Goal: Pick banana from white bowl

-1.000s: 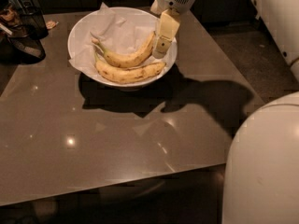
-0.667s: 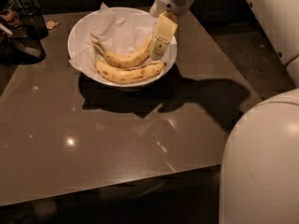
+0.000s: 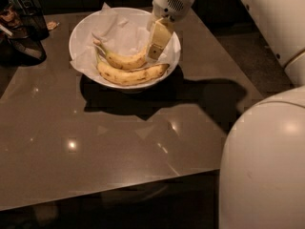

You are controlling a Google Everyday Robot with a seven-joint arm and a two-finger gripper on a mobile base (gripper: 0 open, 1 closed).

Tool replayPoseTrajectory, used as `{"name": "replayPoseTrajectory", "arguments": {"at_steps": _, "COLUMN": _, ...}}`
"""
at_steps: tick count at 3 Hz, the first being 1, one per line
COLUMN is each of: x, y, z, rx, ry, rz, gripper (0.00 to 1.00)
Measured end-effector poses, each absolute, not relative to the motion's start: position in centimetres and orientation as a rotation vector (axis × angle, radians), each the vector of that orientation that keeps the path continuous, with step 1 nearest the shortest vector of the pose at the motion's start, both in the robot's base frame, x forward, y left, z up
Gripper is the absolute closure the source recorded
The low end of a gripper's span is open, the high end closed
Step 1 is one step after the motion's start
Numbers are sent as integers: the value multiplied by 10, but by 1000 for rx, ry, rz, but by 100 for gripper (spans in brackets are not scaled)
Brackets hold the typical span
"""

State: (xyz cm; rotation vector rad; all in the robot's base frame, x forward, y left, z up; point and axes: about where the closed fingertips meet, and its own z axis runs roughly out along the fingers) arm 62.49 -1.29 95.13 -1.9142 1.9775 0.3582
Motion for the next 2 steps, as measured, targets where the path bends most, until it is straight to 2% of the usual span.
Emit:
{"name": "replayPoseTrajectory", "arguments": {"at_steps": 1, "x": 625, "y": -12, "z": 949, "rx": -1909, "ry": 2001, "rz": 354, "gripper": 43}}
{"name": "replayPoseTrajectory", "arguments": {"at_steps": 2, "x": 628, "y": -12, "z": 940, "rx": -1917, "ry": 2031, "rz": 355, "gripper": 45}}
